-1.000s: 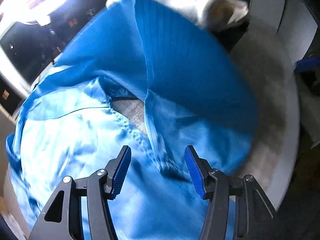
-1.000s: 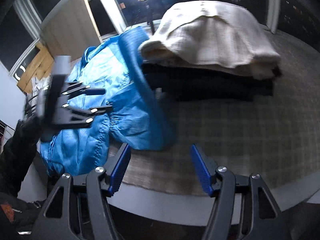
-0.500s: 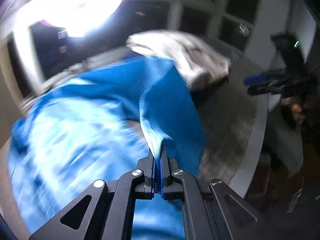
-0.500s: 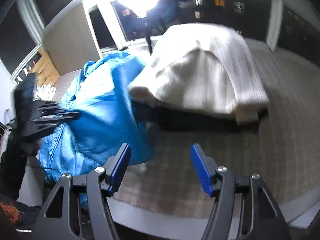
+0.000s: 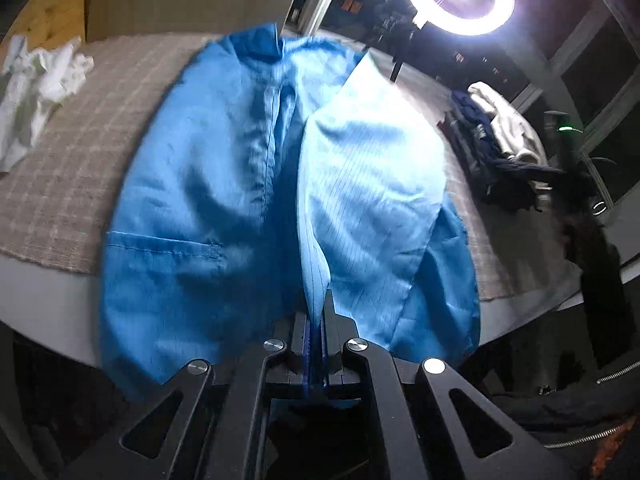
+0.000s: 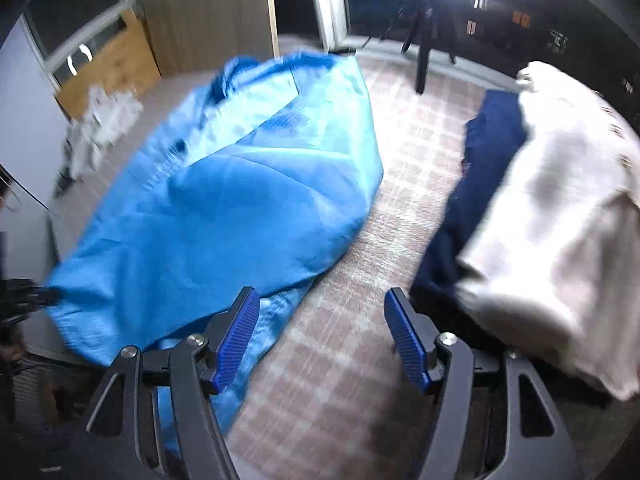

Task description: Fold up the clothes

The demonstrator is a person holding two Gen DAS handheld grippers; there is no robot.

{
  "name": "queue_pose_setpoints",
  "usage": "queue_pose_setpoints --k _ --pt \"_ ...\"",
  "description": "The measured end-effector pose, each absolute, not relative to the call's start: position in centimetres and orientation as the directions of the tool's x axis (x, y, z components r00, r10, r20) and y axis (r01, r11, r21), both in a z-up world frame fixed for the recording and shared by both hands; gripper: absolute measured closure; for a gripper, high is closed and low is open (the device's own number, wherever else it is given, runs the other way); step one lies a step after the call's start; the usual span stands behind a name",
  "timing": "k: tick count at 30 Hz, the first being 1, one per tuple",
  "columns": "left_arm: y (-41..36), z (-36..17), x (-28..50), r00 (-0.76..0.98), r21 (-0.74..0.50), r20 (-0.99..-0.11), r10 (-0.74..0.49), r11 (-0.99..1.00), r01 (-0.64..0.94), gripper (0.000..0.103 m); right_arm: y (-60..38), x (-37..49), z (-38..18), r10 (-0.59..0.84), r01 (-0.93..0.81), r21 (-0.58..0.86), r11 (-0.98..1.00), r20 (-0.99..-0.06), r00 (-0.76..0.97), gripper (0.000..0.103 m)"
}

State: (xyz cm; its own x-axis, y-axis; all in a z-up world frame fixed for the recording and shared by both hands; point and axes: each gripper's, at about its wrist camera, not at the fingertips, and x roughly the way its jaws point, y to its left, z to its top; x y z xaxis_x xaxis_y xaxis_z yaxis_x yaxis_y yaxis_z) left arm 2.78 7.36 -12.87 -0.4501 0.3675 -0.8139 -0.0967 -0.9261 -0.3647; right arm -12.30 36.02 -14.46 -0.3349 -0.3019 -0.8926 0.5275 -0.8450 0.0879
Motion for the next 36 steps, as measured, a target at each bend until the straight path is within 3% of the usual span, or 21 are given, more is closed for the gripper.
queue_pose_setpoints --k 10,17,21,23,24,25,31,32,33,36 --pt "1.4 -6.6 5.2 -0.617 -0.379 -0.734 0.285 -0.925 0.024 0.1 32.0 -13.7 -19.8 -0.243 0.61 0.002 -0.792 -0.918 -0.313 0.039" --pt "2.4 -7.1 5.3 -0.581 -0.352 -0.764 0.281 -0.936 0.01 0.099 29.4 -16.6 -20.9 -0.246 0.633 -0.048 -0.773 -0.897 -0.368 0.039" --pt "2.9 -7.2 5.3 -0.573 -0.349 -0.767 0.287 -0.937 -0.001 0.099 27.9 -18.8 -21.8 -0.183 0.63 -0.148 -0.763 -0.884 -0.429 0.04" --pt "2.9 -7.3 5.4 -0.57 -0.357 -0.768 0.292 -0.934 0.003 0.099 28.7 -19.7 -21.2 -0.226 0.602 -0.082 -0.794 -0.88 -0.417 0.064" --pt "2.9 -7.3 5.4 -0.568 -0.362 -0.768 0.294 -0.932 0.006 0.099 29.5 -20.2 -20.6 -0.271 0.58 -0.011 -0.815 -0.877 -0.397 0.085" --pt "2.9 -7.5 5.5 -0.567 -0.368 -0.768 0.298 -0.93 0.01 0.099 30.2 -20.6 -20.1 -0.301 0.554 0.039 -0.831 -0.87 -0.39 0.089" --pt "2.6 -8.4 5.9 -0.564 -0.485 -0.724 0.398 -0.874 0.006 0.1 33.3 -21.9 -18.1 -0.264 0.383 0.075 -0.921 -0.842 -0.47 0.097" --pt "2.4 -8.6 6.0 -0.572 -0.521 -0.701 0.425 -0.854 0.005 0.093 33.5 -22.4 -18.5 -0.233 0.349 0.065 -0.935 -0.854 -0.465 0.097" --pt "2.4 -9.3 6.0 -0.569 -0.511 -0.713 0.409 -0.86 0.022 0.093 33.6 -22.9 -18.9 -0.189 0.316 0.04 -0.948 -0.869 -0.457 0.094" --pt "4.2 -13.1 5.4 -0.44 -0.262 -0.869 0.226 -0.965 0.022 0.094 32.2 -23.2 -20.6 -0.049 0.333 -0.108 -0.937 -0.901 -0.431 0.082"
